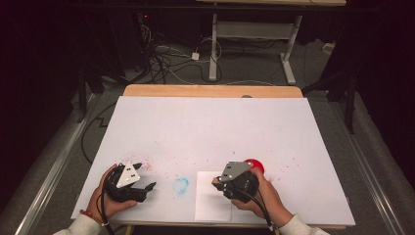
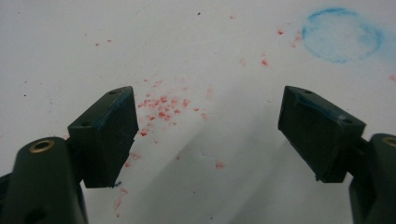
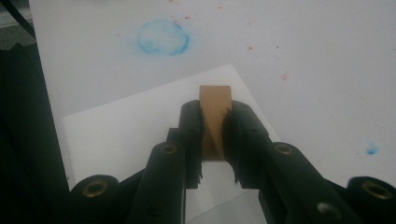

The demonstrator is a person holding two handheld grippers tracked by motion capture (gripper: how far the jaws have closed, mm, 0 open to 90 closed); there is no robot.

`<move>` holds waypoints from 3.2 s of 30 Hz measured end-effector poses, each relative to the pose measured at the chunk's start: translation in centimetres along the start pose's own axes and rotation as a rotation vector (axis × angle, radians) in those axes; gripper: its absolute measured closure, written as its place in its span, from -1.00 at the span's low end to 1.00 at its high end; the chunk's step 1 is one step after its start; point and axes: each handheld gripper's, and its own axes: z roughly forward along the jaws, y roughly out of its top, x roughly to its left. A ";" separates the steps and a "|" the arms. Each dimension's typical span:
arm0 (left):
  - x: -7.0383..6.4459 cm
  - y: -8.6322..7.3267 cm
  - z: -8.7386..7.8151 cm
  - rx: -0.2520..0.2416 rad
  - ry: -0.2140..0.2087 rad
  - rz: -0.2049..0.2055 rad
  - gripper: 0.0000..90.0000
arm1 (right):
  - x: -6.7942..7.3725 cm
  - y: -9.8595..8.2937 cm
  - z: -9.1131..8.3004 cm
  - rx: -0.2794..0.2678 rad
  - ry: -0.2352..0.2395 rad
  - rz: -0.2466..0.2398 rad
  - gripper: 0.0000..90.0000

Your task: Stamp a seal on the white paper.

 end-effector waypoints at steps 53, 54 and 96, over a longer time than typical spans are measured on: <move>-0.1 0.0 0.0 0.010 0.002 0.008 -0.57 | 0.2 -1.0 3.7 0.102 0.059 0.001 0.70; -0.1 0.0 0.0 0.010 0.002 0.008 -0.57 | 0.1 -1.1 3.7 0.099 0.064 0.005 0.70; 0.3 -0.2 0.0 -0.002 -0.009 -0.008 -0.57 | -1.9 -0.6 -1.8 -0.043 -0.010 0.017 0.70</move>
